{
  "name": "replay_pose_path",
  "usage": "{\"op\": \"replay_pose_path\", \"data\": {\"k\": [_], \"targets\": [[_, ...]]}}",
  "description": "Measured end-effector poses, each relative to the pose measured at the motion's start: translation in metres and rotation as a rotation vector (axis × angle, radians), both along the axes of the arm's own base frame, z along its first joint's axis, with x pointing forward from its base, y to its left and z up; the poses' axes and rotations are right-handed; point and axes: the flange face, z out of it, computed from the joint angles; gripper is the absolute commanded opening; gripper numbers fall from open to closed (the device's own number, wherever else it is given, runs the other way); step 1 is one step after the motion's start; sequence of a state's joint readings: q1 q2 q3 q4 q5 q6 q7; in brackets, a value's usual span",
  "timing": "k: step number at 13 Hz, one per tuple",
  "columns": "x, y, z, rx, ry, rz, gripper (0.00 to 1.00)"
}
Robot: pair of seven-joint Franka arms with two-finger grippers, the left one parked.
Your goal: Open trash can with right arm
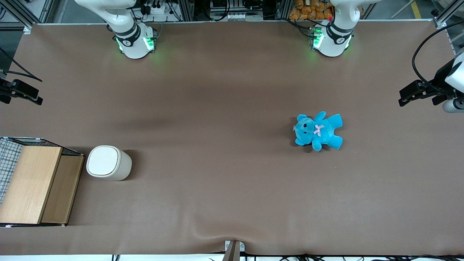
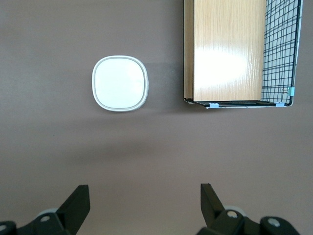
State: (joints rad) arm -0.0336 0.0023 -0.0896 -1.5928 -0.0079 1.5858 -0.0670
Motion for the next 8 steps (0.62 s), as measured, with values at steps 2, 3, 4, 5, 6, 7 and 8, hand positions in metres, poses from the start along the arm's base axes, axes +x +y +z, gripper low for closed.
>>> {"op": "replay_pose_path", "data": {"k": [2,3,4,5,6,7,8], "targets": [[0.001,0.000,-0.001,0.000,0.002,0.000,1.00],[0.001,0.000,-0.002,0.000,0.003,0.000,1.00],[0.001,0.000,-0.003,0.000,0.005,0.000,1.00],[0.002,0.000,-0.005,0.000,0.009,0.000,1.00],[0.003,0.000,-0.007,0.001,0.015,0.000,1.00],[0.005,0.000,-0.010,0.001,0.021,0.001,1.00],[0.006,0.001,-0.013,0.001,0.025,0.002,1.00]]}}
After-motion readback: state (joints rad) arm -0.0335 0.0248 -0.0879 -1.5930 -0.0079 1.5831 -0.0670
